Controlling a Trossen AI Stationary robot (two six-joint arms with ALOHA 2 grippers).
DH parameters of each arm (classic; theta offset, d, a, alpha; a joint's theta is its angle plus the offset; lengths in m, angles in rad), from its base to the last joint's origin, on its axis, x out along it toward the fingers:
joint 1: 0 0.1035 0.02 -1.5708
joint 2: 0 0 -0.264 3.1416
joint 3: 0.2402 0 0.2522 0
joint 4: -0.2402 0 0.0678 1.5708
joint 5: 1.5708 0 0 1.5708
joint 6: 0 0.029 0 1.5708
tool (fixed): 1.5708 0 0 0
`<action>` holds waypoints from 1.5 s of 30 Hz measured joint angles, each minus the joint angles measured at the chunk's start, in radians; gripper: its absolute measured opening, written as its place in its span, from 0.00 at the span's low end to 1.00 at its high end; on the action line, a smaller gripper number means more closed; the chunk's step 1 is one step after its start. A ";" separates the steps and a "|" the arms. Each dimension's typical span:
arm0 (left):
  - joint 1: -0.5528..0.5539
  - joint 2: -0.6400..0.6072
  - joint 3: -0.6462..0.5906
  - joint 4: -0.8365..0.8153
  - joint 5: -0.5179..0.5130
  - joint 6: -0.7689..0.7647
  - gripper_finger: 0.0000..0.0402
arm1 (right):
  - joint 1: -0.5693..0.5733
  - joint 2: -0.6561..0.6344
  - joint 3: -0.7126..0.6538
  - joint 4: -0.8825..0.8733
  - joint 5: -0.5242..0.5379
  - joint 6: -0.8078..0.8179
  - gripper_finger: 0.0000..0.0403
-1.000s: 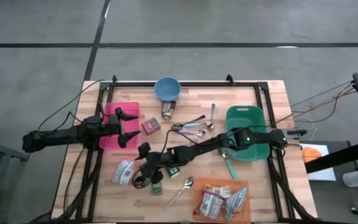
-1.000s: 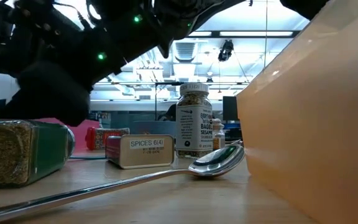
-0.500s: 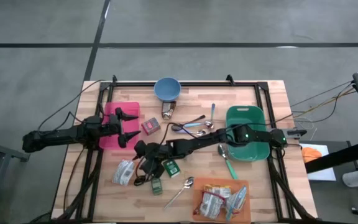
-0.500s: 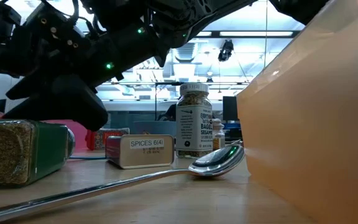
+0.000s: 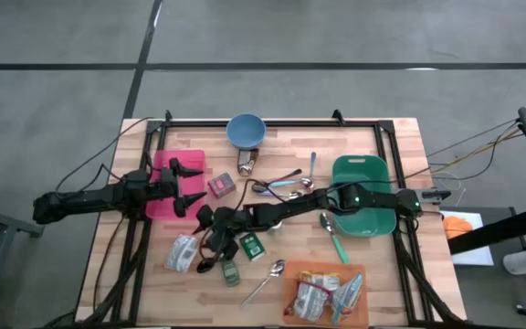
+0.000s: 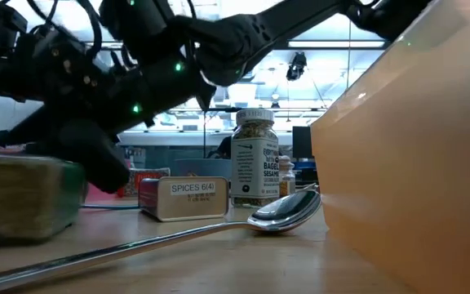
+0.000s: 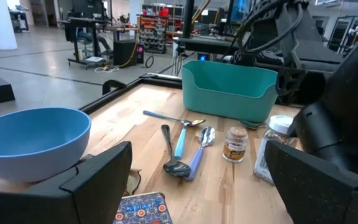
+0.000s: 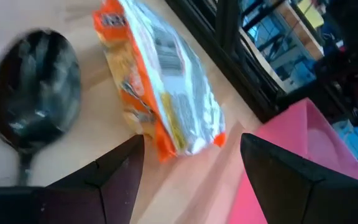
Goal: Pick & Place Food Item
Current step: Put the orange noodle pack into the orange bin
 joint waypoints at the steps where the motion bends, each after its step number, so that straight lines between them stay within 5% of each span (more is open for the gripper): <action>1: 0.000 0.000 0.000 0.000 0.000 0.000 0.93 | -0.001 0.006 0.006 0.000 0.002 -0.002 0.66; 18: 0.000 0.006 0.000 0.000 0.000 0.000 0.93 | 0.010 0.013 0.018 -0.012 -0.019 -0.027 0.64; 39: 0.000 0.006 0.000 0.000 0.000 0.000 0.93 | 0.030 0.013 0.019 -0.014 -0.035 -0.038 0.05; 45: 0.000 0.006 0.000 0.000 0.000 0.000 0.93 | 0.037 0.013 0.019 -0.014 -0.009 -0.040 0.03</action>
